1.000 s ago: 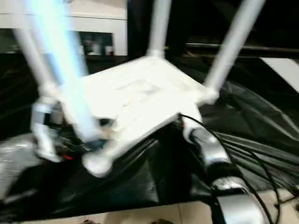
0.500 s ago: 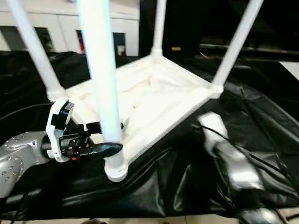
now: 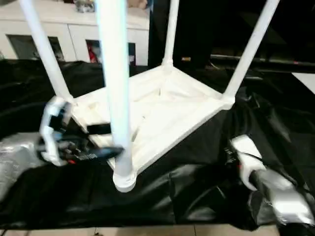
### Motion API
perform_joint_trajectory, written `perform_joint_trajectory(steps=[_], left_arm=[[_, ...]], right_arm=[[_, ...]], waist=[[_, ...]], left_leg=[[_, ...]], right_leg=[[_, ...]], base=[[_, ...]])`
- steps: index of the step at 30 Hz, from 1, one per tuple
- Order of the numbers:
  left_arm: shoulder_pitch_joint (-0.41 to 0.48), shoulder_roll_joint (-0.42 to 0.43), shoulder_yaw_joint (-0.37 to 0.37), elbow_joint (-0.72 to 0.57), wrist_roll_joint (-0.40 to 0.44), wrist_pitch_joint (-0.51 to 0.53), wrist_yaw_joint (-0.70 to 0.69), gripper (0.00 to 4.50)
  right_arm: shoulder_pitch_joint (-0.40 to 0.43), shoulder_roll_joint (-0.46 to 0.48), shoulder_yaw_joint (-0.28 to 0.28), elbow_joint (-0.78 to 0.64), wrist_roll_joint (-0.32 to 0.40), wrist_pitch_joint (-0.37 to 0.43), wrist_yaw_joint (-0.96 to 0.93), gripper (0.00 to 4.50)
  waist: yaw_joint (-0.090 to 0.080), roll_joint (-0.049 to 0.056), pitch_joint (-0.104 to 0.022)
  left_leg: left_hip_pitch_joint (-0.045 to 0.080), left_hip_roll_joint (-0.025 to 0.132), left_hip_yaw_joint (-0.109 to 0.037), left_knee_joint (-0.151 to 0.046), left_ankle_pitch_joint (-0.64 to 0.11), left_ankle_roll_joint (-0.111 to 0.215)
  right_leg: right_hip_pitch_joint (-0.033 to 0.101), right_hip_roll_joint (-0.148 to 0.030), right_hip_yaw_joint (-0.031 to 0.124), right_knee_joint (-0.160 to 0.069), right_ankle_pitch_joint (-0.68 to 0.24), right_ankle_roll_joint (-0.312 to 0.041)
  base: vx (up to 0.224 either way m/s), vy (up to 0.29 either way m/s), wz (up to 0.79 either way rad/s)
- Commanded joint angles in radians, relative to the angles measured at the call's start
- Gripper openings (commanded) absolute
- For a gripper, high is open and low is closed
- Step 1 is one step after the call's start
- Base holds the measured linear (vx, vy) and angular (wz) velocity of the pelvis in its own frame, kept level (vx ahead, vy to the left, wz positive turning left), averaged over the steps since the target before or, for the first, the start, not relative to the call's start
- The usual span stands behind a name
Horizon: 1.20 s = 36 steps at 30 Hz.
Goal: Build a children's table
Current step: Rotate table base
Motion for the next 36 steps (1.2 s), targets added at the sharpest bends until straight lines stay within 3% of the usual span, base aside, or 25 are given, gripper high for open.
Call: perform_joint_trajectory(steps=[1,4,5,6,7,11,13,15,16,19,22,29,36], left_arm=[[-0.036,-0.019,-0.012,-0.007,-0.011,-0.010,0.011,4.49],[-0.049,-0.037,-0.025,0.008,0.002,-0.025,0.018,4.49],[-0.051,-0.041,-0.027,0.010,0.005,-0.028,0.019,4.49],[-0.051,-0.041,-0.027,0.010,0.005,-0.028,0.019,4.49],[-0.057,-0.050,-0.031,0.020,0.014,-0.036,0.018,4.49],[-0.065,-0.061,-0.042,0.024,0.013,-0.037,0.016,4.49],[-0.070,-0.068,-0.051,0.017,0.013,-0.033,0.019,4.49],[-0.075,-0.075,-0.057,0.014,0.014,-0.033,0.027,4.49],[-0.077,-0.078,-0.059,0.012,0.013,-0.033,0.030,4.49],[-0.078,-0.084,-0.067,0.008,0.013,-0.034,0.037,4.49],[-0.079,-0.090,-0.072,0.003,0.014,-0.033,0.041,4.49],[-0.095,-0.123,-0.099,-0.021,-0.006,-0.017,0.045,4.49],[-0.146,-0.235,-0.177,0.002,0.021,-0.046,0.086,4.49]], right_arm=[[-0.064,0.004,-0.043,-0.069,0.046,-0.017,0.010,3.81],[-0.119,0.030,-0.007,-0.118,0.023,0.018,-0.049,3.81],[-0.135,0.037,0.001,-0.117,0.015,0.020,-0.064,3.81],[-0.135,0.037,0.001,-0.117,0.015,0.020,-0.064,3.81],[-0.188,0.059,0.021,-0.062,-0.006,0.005,-0.084,3.81],[-0.270,0.101,0.069,0.060,-0.061,-0.029,-0.125,3.81],[-0.314,0.130,0.095,0.150,-0.102,-0.058,-0.160,3.81],[-0.356,0.163,0.113,0.242,-0.133,-0.095,-0.203,3.81],[-0.371,0.174,0.123,0.274,-0.143,-0.108,-0.217,3.81],[-0.420,0.208,0.158,0.378,-0.181,-0.151,-0.261,3.81],[-0.458,0.238,0.150,0.449,-0.176,-0.181,-0.280,3.81],[-0.513,0.294,0.159,0.564,-0.187,-0.262,-0.280,3.81],[-0.520,0.346,0.199,0.602,-0.203,-0.301,-0.243,3.81]], waist=[[-0.008,-0.013,-0.047],[-0.009,-0.007,-0.046],[-0.011,-0.013,-0.046],[-0.009,-0.011,-0.046],[-0.004,-0.011,-0.048],[-0.002,-0.012,-0.048],[0.000,-0.015,-0.053],[0.006,-0.009,-0.059],[0.009,-0.014,-0.062],[0.022,-0.014,-0.065],[0.021,-0.014,-0.064],[0.013,-0.015,-0.057],[0.011,-0.018,-0.057]], left_leg=[[0.001,0.049,-0.035,-0.098,-0.471,-0.032],[-0.009,0.046,-0.029,-0.095,-0.390,-0.024],[-0.011,0.045,-0.027,-0.094,-0.374,-0.022],[-0.007,0.045,-0.026,-0.092,-0.372,-0.024],[0.004,0.046,-0.020,-0.085,-0.365,-0.024],[0.007,0.044,-0.015,-0.081,-0.342,-0.027],[0.003,0.045,-0.013,-0.080,-0.306,-0.029],[0.006,0.044,-0.007,-0.074,-0.251,-0.020],[0.001,0.042,-0.004,-0.070,-0.206,-0.010],[-0.006,0.041,0.000,-0.064,-0.133,0.010],[-0.008,0.041,0.000,-0.065,-0.138,0.008],[-0.004,0.044,-0.003,-0.070,-0.243,-0.027],[-0.006,0.046,-0.006,-0.072,-0.244,-0.032]], right_leg=[[0.015,-0.048,0.030,-0.079,-0.484,-0.134],[0.019,-0.053,0.034,-0.072,-0.459,-0.155],[0.017,-0.053,0.032,-0.071,-0.486,-0.146],[0.013,-0.054,0.032,-0.074,-0.505,-0.143],[0.004,-0.056,0.036,-0.079,-0.507,-0.144],[-0.001,-0.050,0.037,-0.068,-0.449,-0.183],[0.003,-0.048,0.040,-0.060,-0.384,-0.197],[0.003,-0.045,0.043,-0.048,-0.284,-0.228],[0.006,-0.046,0.044,-0.041,-0.224,-0.247],[0.014,-0.042,0.045,-0.024,-0.130,-0.266],[0.016,-0.042,0.044,-0.022,-0.132,-0.266],[0.013,-0.044,0.044,-0.035,-0.282,-0.226],[0.015,-0.045,0.044,-0.034,-0.257,-0.230]], base=[[0.000,0.000,0.00],[-0.009,0.005,-0.06],[0.000,0.000,0.00],[0.000,0.000,0.00],[0.000,0.000,0.00],[0.000,0.000,0.00],[0.000,0.000,0.00],[0.000,0.000,0.00],[0.000,0.000,0.00],[0.000,0.000,0.00],[0.000,0.000,0.00],[0.000,0.000,0.00],[0.000,0.000,0.00]])
